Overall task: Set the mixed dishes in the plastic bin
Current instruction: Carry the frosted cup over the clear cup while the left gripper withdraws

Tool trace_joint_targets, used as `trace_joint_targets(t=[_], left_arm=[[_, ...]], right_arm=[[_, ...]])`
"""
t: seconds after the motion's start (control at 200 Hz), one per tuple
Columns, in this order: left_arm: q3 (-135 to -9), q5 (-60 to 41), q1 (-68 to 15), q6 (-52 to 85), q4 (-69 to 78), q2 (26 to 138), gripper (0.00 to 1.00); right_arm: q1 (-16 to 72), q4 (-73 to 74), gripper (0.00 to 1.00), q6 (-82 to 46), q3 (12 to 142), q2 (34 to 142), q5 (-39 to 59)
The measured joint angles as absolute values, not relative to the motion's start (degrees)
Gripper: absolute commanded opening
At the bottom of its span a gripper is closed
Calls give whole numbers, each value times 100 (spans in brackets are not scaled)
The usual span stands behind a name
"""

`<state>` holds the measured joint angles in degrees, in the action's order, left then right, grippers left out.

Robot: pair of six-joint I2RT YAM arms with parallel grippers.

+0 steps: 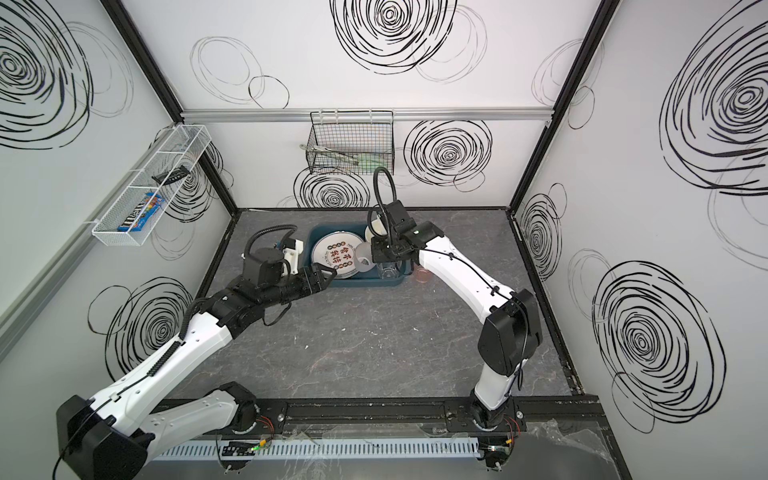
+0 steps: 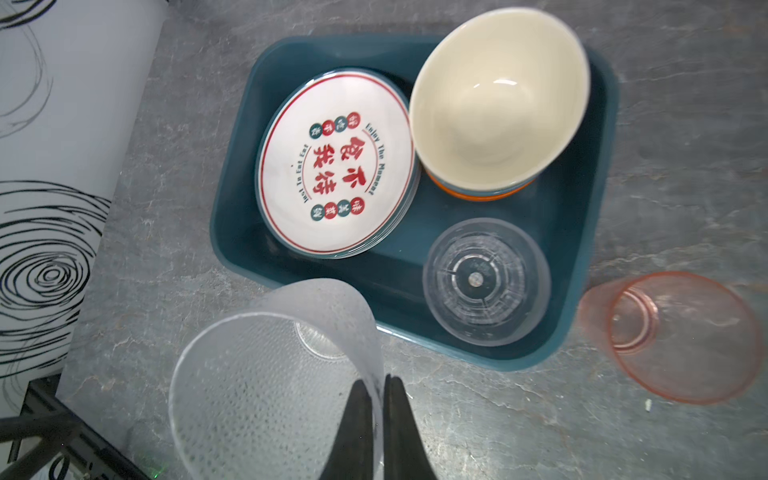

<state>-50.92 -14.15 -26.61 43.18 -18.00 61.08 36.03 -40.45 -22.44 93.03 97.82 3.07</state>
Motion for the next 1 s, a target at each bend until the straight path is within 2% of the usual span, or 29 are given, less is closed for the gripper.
trace_joint_targets(t=[0.535,1.001], left_arm=[[-4456,-1699,-2661,4532,-1481,5933,84],[-4270,-1796,-2661,4611,-1393,5913,85]], right_arm=[[2910,-4036,0,-2244,9260,9618,134],[2749,-4209,0,-2255,9262,10119,126]])
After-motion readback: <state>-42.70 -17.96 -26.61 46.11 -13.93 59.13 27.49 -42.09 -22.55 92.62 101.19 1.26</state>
